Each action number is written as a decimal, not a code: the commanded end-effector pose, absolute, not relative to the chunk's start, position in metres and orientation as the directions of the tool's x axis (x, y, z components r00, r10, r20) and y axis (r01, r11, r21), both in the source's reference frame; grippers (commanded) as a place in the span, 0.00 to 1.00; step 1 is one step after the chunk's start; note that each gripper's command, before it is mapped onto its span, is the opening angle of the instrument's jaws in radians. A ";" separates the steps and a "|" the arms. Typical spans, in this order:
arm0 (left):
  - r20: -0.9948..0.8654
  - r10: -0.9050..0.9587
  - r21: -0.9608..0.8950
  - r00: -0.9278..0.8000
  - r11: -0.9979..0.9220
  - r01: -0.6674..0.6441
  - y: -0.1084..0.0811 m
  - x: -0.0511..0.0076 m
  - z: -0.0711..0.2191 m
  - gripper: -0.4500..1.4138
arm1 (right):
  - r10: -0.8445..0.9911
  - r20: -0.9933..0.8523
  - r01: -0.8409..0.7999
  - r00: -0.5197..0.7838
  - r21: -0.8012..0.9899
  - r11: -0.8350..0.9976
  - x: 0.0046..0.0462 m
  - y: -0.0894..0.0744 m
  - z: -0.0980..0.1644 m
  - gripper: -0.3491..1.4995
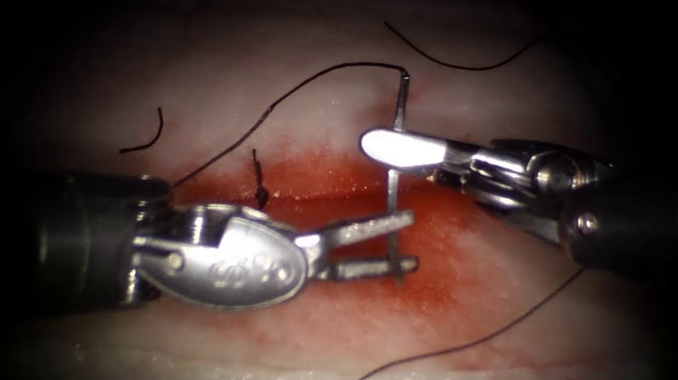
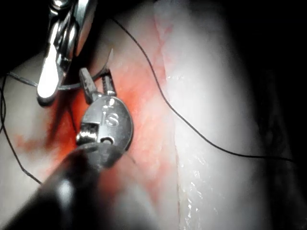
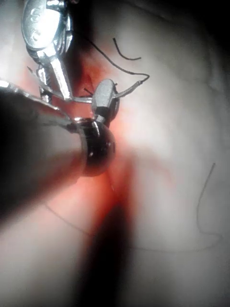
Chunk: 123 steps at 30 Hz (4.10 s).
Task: Wound Closure
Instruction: Hand needle to left gripper to readjust grasp with needle straight-on in right hand, then push needle through adjacent tissue above incision with right needle holder
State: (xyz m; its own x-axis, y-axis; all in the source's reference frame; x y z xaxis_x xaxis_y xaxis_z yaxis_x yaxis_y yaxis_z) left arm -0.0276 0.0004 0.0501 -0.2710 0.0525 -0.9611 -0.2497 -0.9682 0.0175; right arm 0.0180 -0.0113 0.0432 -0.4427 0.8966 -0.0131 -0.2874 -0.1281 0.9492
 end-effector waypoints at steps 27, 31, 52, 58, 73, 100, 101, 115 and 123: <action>-0.827 -0.322 0.393 -0.461 -0.917 -0.064 0.000 -0.0267 0.050 0.00 | 0.944 0.072 -0.202 -0.322 0.969 -0.143 0.0177 -0.012 0.043 0.84; -0.797 -0.357 0.434 -0.487 -0.899 -0.052 0.000 -0.0267 0.050 0.00 | 0.946 0.081 -0.207 -0.313 0.967 -0.151 0.0174 -0.012 0.043 0.83; -0.767 -0.477 0.546 -0.429 -0.837 -0.046 -0.001 -0.0271 0.047 0.00 | 0.960 0.151 -0.118 -0.234 0.976 -0.183 0.0189 -0.013 0.043 0.78; -0.746 -0.489 0.565 -0.452 -0.824 -0.042 -0.001 -0.0271 0.047 0.00 | 0.962 0.155 -0.129 -0.227 0.974 -0.187 0.0200 -0.014 0.042 0.73; -0.729 -0.484 0.574 -0.483 -0.818 -0.047 -0.001 -0.0275 0.047 0.00 | 0.954 0.127 -0.157 -0.272 0.972 -0.175 0.0200 -0.013 0.042 0.59; -0.848 -0.307 0.426 -0.433 -0.879 -0.212 0.000 -0.0259 0.046 0.83 | 0.938 0.106 -0.169 -0.331 0.971 -0.169 0.0185 -0.012 0.043 0.00; -0.875 -0.257 0.378 -0.411 -0.892 -0.247 0.000 -0.0254 0.046 0.86 | 0.938 0.087 -0.167 -0.335 0.975 -0.150 0.0185 -0.012 0.043 0.00; -0.920 0.018 0.124 -0.392 -0.934 -0.334 -0.002 -0.0237 0.049 0.17 | 0.871 -0.439 -0.202 -0.220 0.894 0.400 0.0174 -0.008 0.046 0.00; -0.880 0.178 -0.031 -0.440 -0.947 -0.319 -0.002 -0.0244 0.055 0.16 | 0.738 -0.652 -0.205 -0.173 0.757 0.620 0.0178 -0.006 0.048 0.00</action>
State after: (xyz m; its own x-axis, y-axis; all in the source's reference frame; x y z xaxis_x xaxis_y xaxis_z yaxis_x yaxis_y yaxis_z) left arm -0.0239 -0.0018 0.0555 -0.4497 0.1953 -0.8716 -0.3214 -0.9458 -0.0461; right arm 0.0175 -0.0060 0.0480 -0.1632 0.7039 -0.6912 -0.1996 0.6626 0.7219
